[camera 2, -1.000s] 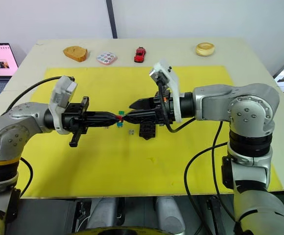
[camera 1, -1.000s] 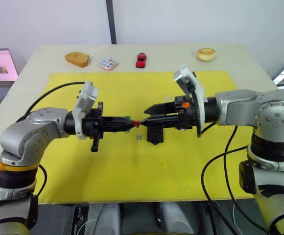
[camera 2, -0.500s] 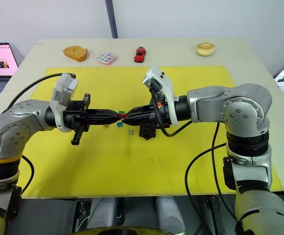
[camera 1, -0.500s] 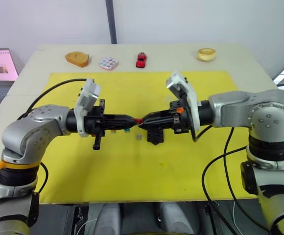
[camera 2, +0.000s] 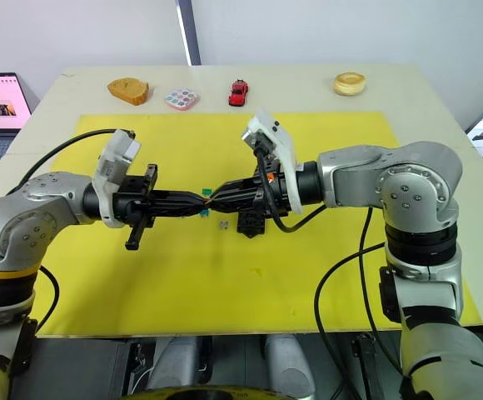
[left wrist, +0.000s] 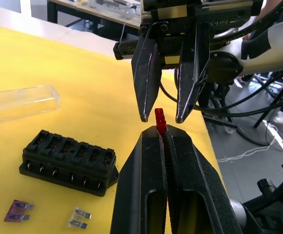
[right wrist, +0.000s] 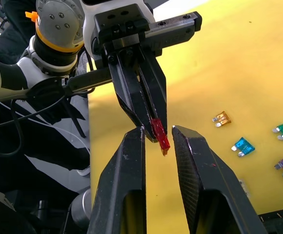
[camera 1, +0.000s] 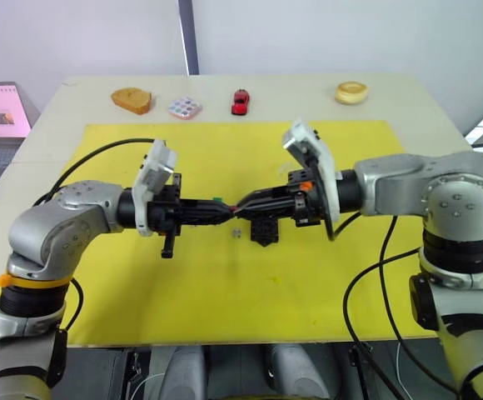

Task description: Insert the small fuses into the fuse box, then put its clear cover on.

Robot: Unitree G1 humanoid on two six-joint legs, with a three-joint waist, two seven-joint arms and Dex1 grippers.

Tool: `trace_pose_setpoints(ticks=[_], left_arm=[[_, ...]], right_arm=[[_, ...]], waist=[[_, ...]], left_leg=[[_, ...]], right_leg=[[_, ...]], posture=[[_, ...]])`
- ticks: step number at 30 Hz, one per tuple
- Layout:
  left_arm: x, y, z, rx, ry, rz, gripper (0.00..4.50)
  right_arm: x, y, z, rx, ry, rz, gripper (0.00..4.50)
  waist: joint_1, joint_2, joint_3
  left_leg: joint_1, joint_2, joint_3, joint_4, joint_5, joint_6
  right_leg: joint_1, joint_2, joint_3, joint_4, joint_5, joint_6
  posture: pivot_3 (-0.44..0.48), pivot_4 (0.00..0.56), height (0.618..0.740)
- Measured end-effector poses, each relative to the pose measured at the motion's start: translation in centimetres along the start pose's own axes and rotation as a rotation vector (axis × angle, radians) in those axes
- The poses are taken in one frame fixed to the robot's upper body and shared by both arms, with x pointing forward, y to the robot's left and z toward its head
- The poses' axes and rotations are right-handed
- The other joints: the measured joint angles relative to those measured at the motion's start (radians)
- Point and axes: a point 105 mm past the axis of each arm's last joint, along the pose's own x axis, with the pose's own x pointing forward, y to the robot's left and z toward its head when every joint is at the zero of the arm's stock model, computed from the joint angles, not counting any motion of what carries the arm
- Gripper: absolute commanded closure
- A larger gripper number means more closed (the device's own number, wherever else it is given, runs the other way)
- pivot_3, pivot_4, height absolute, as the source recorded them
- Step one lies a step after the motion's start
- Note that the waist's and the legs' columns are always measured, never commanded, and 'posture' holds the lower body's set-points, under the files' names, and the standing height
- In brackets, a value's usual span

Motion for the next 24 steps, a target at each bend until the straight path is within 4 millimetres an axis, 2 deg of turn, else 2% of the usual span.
trace_pose_setpoints(ticks=[24], left_arm=[[-0.28,0.23,-0.49,-0.004,-0.011,0.003,4.5]], right_arm=[[0.07,-0.14,-0.41,0.001,0.028,-0.007,3.56]], waist=[[0.001,0.0,0.0]], left_leg=[[-0.002,0.0,0.0,0.0,0.0,0.0]], right_leg=[[-0.002,0.0,0.0,-0.001,0.0,0.0]], posture=[[0.0,0.15,0.74]])
